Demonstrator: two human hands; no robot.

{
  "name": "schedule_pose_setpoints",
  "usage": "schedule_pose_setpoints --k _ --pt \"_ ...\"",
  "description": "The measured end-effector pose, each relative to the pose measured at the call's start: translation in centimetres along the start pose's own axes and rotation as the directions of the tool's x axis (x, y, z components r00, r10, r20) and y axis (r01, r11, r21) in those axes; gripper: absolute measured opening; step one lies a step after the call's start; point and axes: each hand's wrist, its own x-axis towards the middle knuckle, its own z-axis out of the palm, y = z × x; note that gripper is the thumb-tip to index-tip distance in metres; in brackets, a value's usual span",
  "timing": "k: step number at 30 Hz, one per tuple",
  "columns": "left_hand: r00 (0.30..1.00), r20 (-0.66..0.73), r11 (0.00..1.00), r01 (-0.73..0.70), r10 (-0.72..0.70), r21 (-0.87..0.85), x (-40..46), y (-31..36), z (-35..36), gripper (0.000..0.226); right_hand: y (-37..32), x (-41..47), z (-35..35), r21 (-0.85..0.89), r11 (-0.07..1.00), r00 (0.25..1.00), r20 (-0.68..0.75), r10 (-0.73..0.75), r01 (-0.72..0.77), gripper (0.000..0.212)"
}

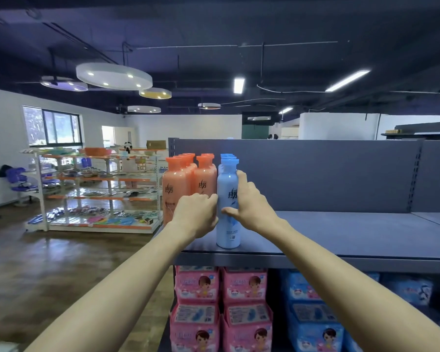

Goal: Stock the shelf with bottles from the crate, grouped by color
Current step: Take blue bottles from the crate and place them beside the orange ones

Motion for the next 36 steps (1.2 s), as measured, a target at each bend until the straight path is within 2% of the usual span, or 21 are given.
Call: schedule_pose_setpoints --k 16,36 --pt "1.0 0.018 0.999 0.023 -0.023 -0.041 1.3 0.0 2.6 0.018 -0.5 1.4 1.3 -0.059 0.996 0.996 -0.077 0.055 -0.059 0.086" --pt "0.998 0.05 0.998 0.035 -0.033 -0.045 2.4 -0.1 4.3 0.017 0.4 3.0 2.4 -0.091 0.993 0.993 -0.103 0.061 -0.071 0.087"
